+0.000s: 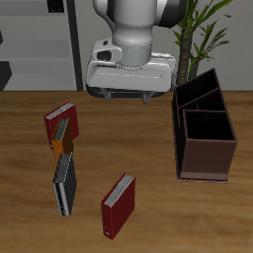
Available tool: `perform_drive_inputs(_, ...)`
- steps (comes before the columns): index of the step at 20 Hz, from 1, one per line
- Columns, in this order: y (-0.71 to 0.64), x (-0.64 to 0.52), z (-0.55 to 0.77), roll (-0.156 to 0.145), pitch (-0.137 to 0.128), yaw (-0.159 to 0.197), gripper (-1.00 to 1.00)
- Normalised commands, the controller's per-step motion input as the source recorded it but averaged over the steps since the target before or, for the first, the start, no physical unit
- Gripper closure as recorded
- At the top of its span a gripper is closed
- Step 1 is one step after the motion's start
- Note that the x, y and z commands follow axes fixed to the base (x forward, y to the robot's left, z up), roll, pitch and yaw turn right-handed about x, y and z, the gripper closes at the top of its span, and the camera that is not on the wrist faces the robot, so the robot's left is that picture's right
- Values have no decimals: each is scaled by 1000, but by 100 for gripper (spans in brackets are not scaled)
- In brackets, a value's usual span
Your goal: Place the striped book into the left desk caddy's back compartment
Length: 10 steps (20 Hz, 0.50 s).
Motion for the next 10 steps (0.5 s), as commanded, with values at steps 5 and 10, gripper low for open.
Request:
perform_drive_inputs(5, 247, 201, 146, 19, -50, 22, -100)
perform_drive_inputs(10, 60, 207, 73, 22, -12, 3, -100)
